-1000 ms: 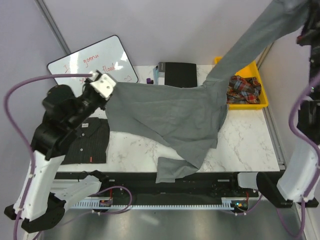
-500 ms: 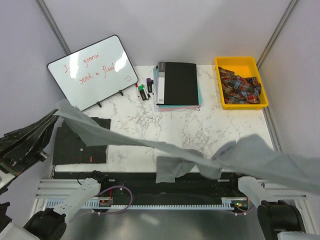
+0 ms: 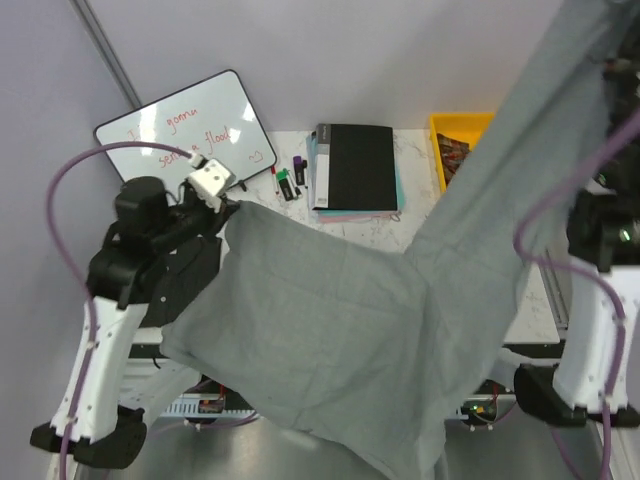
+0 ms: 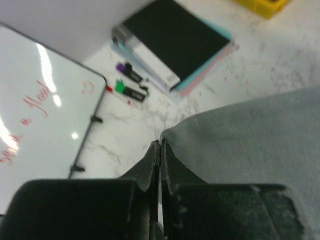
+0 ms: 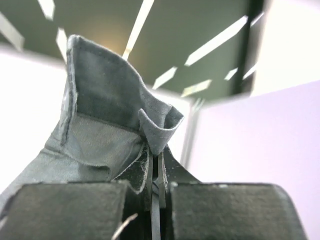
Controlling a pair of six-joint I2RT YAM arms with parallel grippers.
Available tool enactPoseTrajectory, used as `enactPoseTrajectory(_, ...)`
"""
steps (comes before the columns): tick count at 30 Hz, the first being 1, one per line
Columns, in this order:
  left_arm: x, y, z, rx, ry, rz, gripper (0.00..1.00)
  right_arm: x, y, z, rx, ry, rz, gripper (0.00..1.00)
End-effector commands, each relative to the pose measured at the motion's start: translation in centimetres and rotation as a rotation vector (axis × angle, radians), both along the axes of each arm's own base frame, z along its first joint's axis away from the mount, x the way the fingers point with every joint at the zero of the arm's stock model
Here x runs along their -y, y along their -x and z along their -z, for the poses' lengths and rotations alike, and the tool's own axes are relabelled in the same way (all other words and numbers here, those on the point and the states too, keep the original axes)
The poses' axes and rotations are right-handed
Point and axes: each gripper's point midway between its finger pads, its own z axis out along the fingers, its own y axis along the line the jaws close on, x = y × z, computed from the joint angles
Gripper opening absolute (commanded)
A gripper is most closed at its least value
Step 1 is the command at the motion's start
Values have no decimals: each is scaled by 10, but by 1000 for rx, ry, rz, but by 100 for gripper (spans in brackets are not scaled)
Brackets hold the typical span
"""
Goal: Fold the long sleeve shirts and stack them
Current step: Flatten the shirt out
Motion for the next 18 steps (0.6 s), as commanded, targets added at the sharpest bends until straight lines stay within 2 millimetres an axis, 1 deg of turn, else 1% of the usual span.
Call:
enactPoseTrajectory(1,-4,-42,62,-56,-70,-63,2,-10,-158,74,-272,118,3,0)
enactPoseTrajectory(2,-2,-53,78,-90,-78,-72,2,-12,-176,82,-286,130,-5,0)
enactPoseTrajectory(3,-5,-62,91,-109,-94,-96,2,-15,-214,107,-348,148,-10,0)
enactPoseTrajectory(4,-7,-72,113,-151,-114,-123,2,-26,-232,118,-373,155,-23,0)
enactPoseTrajectory(5,-10,-86,115,-129,-112,-159,2,-32,-266,140,-423,166,-28,0)
enactPoseTrajectory(6,-14,-100,132,-156,-132,-188,2,-36,-281,152,-447,202,-10,0)
enactPoseTrajectory(7,-13,-112,141,-134,-138,-189,2,-48,-295,162,-459,224,-17,0)
enactPoseTrajectory(8,-13,-118,151,-145,-145,-189,2,-57,-321,190,-511,251,-17,0)
enactPoseTrajectory(9,-8,-127,172,-189,-160,-172,2,-62,-333,203,-531,300,6,0)
enactPoseTrajectory(10,-7,-134,184,-205,-173,-171,2,-74,-343,216,-549,327,7,0)
enactPoseTrajectory(11,-7,-146,191,-207,-176,-186,2,-82,-364,244,-597,349,9,0)
enactPoseTrajectory(12,-6,-159,208,-244,-188,-189,2,-88,-373,254,-606,375,19,0)
enactPoseTrajectory(13,-7,-168,216,-254,-194,-192,2,-95,-382,267,-626,387,16,0)
enactPoseTrajectory(14,-11,-181,215,-232,-189,-207,2,-99,-398,284,-658,395,27,0)
enactPoseTrajectory(15,-12,-189,219,-229,-191,-212,2,-101,-406,292,-671,401,38,0)
enactPoseTrajectory(16,-14,-202,232,-247,-212,-209,2,-105,-412,298,-676,411,45,0)
enactPoseTrajectory(17,-21,-211,234,-235,-212,-221,2,-108,-423,306,-686,417,53,0)
enactPoseTrajectory(18,-25,-221,233,-227,-211,-229,2,-112,-429,309,-687,425,50,0)
